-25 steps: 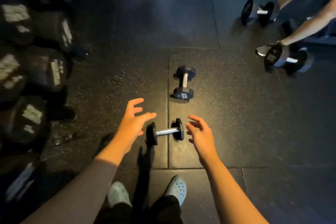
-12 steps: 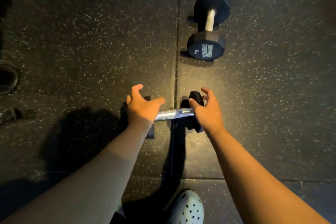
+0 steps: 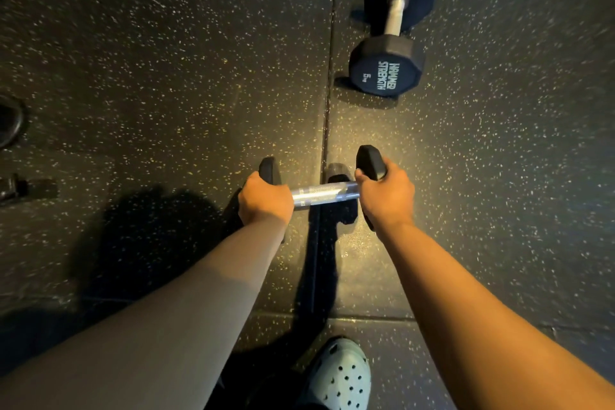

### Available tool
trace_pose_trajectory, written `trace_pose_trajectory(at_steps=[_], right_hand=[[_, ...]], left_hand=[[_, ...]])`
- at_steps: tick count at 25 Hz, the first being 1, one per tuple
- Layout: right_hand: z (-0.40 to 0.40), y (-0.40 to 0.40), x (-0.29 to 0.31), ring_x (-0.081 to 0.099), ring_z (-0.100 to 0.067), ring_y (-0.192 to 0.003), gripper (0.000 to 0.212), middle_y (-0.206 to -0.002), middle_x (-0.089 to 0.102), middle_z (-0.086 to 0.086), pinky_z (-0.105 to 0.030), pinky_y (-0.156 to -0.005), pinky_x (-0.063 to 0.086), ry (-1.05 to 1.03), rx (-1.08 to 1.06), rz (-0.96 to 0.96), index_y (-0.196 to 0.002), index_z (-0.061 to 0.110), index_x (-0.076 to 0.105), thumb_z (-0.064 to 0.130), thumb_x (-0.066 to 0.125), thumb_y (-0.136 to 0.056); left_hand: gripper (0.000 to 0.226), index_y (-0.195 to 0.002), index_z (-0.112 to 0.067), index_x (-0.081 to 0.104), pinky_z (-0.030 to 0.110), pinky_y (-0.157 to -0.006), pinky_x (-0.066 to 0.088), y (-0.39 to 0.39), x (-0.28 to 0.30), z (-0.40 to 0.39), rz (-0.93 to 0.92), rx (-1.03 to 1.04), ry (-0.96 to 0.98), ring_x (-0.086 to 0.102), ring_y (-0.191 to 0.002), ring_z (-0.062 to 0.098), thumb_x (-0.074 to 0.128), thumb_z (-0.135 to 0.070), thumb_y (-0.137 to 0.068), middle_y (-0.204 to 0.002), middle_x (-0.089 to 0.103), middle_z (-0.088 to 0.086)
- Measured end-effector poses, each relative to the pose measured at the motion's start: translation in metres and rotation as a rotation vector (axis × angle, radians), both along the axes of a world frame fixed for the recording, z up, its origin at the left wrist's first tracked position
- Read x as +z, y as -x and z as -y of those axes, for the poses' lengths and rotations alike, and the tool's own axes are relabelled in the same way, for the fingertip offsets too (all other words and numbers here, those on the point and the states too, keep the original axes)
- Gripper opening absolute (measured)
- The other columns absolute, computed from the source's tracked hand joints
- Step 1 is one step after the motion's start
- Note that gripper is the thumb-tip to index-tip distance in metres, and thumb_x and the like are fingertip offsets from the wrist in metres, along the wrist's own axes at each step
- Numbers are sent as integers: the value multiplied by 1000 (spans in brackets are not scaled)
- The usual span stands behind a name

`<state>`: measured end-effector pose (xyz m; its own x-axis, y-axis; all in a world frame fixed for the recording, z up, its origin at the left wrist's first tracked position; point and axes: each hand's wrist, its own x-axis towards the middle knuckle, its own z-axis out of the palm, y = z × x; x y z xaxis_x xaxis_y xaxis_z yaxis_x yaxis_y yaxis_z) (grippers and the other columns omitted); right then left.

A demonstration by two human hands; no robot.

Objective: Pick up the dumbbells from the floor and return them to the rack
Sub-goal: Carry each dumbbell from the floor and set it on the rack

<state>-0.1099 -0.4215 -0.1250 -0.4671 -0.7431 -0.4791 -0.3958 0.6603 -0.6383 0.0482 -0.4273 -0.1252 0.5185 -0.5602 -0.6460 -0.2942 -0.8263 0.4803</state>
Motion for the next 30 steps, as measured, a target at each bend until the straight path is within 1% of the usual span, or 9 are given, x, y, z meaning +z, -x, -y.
trace_pose_trajectory(at_steps=[2,5,9,13,16,19,22,24,30], right_hand=[[-4,1,47,65,-17,-85,29,-90,68,3,-26,-66,49,73,-5,11,-123,17,67,22,69,-95],[-6,-3,138,62,-2,-82,33,-94,68,6,-27,-74,52,178,-41,65,-129,20,66,20,68,-96],[-2,-27,301,68,-18,-92,33,-95,70,5,-40,-86,55,339,-52,90,-127,20,68,17,70,-95],[-3,-70,455,68,-21,-104,44,-112,73,-3,-40,-92,55,429,-9,147,-137,25,64,18,70,-94],[-7,-121,578,67,-28,-110,48,-117,73,-6,-40,-94,53,492,64,219,-137,33,64,18,73,-92],[-19,-178,669,69,-18,-101,53,-97,75,15,-30,-82,46,561,207,254,-133,46,64,19,74,-89],[-53,-252,755,63,3,-82,56,-82,66,34,-27,-72,44,620,383,336,-125,64,56,26,74,-88],[-86,-306,797,61,6,-80,56,-87,68,31,-22,-67,44,654,506,397,-124,66,55,29,73,-87],[-213,-471,850,69,-26,-104,45,-113,76,-1,-39,-91,53,710,767,482,-135,35,65,33,73,-90]], left_hand=[[27,-119,-14,63,50,-90,55,-2,43,-7,-61,44,56,64,-103,35,61,-13,-92,-115,66,14],[27,-119,-14,64,47,-90,54,-6,132,-7,-107,40,152,65,-101,34,62,-14,-92,-110,68,11],[29,-125,-13,64,23,-75,50,-29,300,1,-142,62,362,66,-99,19,63,-12,-96,-109,69,2],[45,-141,-9,55,44,-105,45,-65,464,-11,-109,147,459,59,-124,26,61,-17,-98,-134,63,11],[50,-146,-9,50,46,-108,40,-110,592,-36,-57,297,539,53,-130,30,61,-20,-98,-142,58,13],[47,-143,-9,54,44,-102,43,-162,686,-70,40,439,608,55,-126,35,62,-21,-97,-137,62,15],[43,-138,-17,58,38,-83,48,-223,764,-129,121,609,718,63,-111,34,62,-25,-97,-121,70,11],[41,-137,-20,57,36,-79,47,-268,798,-175,160,723,772,64,-108,33,62,-27,-97,-117,71,8],[25,-120,-20,64,32,-76,45,-396,847,-337,276,983,926,66,-99,25,63,-19,-95,-104,72,1]])
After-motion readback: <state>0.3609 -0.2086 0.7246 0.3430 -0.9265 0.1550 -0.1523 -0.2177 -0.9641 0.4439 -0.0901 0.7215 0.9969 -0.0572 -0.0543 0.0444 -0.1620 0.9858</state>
